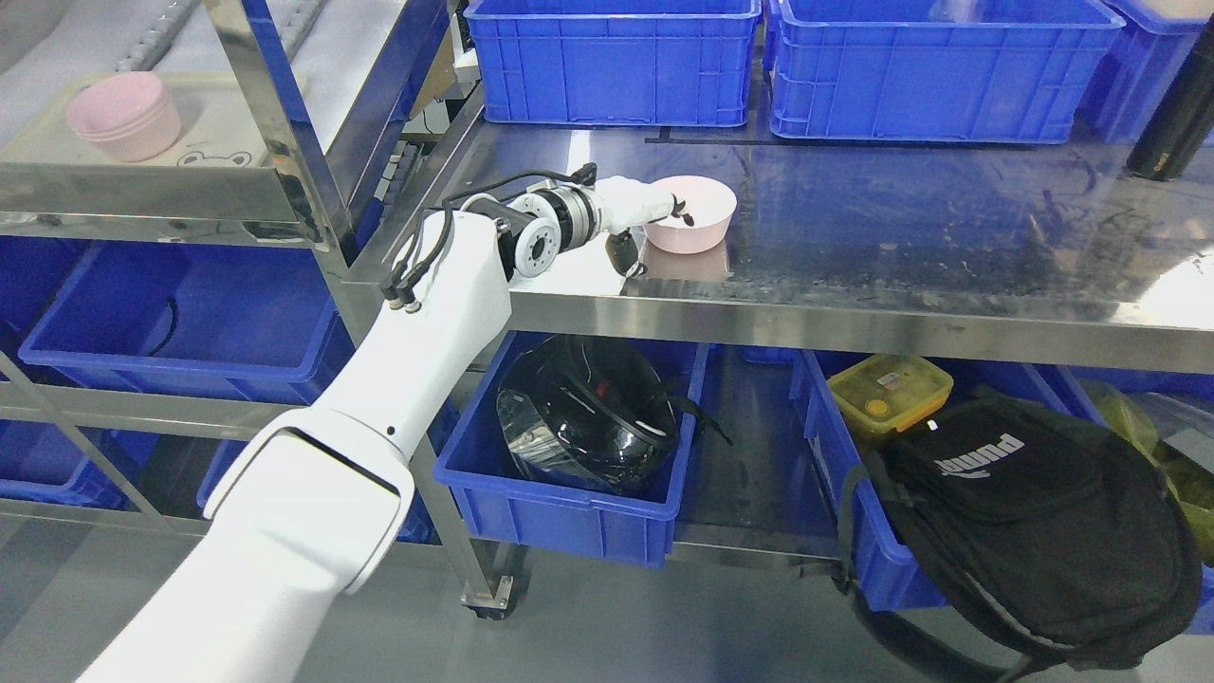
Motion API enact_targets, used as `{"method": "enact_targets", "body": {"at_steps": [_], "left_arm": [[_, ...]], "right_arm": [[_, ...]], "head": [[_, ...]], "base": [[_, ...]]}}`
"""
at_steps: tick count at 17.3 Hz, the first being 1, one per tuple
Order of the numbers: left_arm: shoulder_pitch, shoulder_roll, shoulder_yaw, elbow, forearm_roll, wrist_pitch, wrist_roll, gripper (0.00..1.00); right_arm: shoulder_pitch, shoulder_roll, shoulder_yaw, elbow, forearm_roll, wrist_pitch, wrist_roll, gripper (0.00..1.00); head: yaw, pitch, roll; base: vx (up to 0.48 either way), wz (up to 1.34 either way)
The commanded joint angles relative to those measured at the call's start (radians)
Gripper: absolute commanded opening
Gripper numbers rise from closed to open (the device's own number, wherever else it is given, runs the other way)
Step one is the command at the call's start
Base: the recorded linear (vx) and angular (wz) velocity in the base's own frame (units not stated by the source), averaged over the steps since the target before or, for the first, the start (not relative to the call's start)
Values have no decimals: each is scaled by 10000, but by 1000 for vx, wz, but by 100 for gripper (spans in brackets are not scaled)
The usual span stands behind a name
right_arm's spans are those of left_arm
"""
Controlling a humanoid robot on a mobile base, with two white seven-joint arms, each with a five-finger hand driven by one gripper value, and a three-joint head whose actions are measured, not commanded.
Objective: Stack pink IKEA bowl on shelf middle layer
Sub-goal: 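Close the left hand fingers around the pink bowl's rim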
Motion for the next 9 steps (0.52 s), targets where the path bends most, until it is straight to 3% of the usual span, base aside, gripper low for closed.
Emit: {"method": "enact_targets", "body": {"at_steps": [1,5,9], "left_arm": [[-8,140,-272,441,101,-275,121,73],[-8,140,-287,472,132,-307,183,67],[-23,140,-302,503,86,-291,152,51]], "right_arm": [[215,-175,0,-175,0,1,9,100],[215,-175,0,-175,0,1,9,100],[215,-175,0,-175,0,1,9,100]], "head": [[0,0,0],[0,0,0],[0,0,0]], "base": [[0,0],[0,0],[0,0]]}}
